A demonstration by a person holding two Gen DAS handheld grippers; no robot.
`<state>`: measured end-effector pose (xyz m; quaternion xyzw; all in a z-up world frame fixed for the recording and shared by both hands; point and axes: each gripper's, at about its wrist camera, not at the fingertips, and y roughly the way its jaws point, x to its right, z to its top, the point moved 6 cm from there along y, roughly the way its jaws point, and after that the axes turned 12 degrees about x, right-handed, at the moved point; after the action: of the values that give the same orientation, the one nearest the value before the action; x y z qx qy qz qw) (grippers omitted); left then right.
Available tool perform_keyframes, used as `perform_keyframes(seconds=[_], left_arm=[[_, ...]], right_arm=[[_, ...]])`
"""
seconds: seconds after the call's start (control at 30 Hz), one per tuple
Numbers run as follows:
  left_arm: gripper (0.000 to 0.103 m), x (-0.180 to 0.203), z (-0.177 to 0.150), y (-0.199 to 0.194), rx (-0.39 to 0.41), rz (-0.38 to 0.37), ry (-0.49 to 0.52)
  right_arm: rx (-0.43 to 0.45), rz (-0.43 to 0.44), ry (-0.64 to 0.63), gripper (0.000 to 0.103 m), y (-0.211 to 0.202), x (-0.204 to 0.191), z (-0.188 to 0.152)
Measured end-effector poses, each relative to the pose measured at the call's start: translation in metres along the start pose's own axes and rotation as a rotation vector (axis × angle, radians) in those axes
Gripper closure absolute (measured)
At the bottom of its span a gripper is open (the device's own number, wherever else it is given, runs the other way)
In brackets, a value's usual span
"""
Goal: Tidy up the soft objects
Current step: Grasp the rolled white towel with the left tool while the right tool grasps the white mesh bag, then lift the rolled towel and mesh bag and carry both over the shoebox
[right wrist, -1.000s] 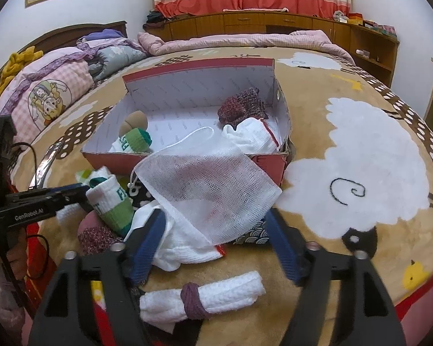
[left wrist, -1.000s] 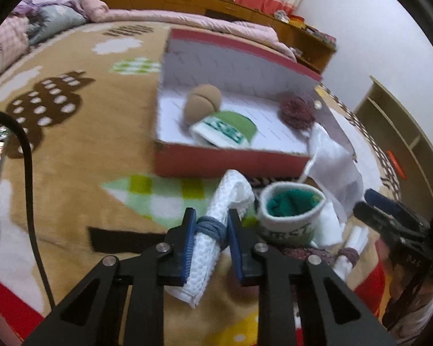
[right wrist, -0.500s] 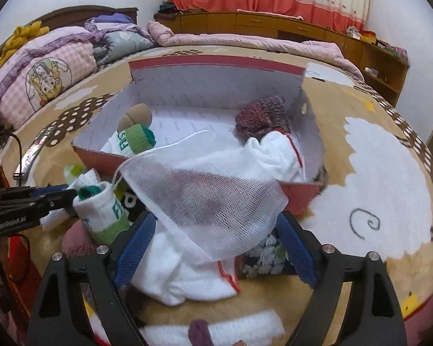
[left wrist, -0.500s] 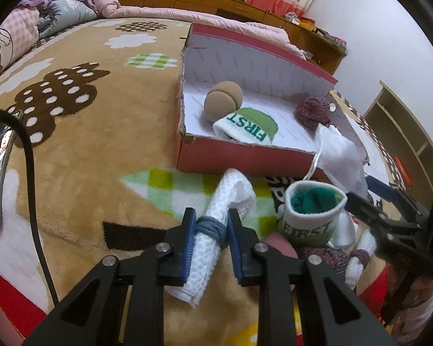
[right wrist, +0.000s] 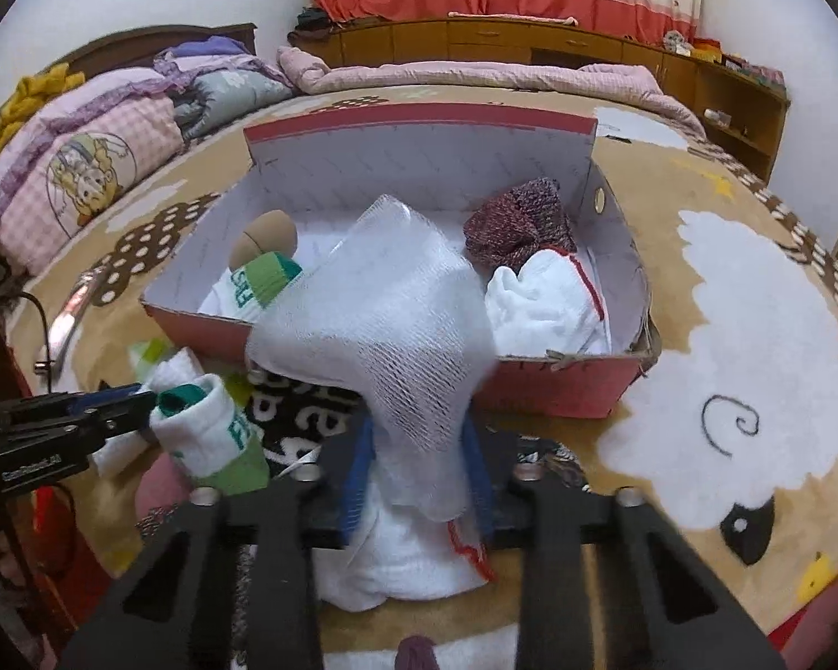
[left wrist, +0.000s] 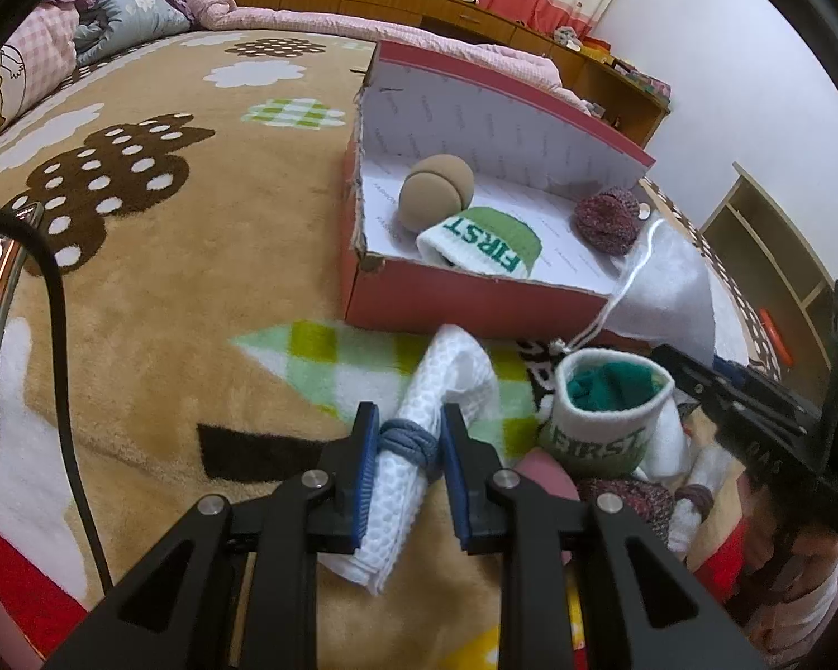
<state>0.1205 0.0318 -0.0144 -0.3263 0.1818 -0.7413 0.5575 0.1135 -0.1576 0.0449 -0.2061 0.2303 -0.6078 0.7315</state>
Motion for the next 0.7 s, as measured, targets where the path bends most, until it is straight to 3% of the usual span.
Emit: perform_keyframes(seconds=[0.1,0.23,0.7], left_arm=[[0.08,0.001,0.0,-0.002,0.003,0.003,0.001],[0.08,0.003,0.002,-0.006,0.013,0.006,0.002],[0.08,0.018,0.019,-0.031,0.072,-0.001,0.003]], right_arm=[[0.012,0.005,0.01,0.092,-0.006,0.002,-0.001],[0.043,0.014,0.017,0.094,-0.016,0.002,0.001],[0.108,0.052,0.022,0.095,-0.043,0.001,0.012]])
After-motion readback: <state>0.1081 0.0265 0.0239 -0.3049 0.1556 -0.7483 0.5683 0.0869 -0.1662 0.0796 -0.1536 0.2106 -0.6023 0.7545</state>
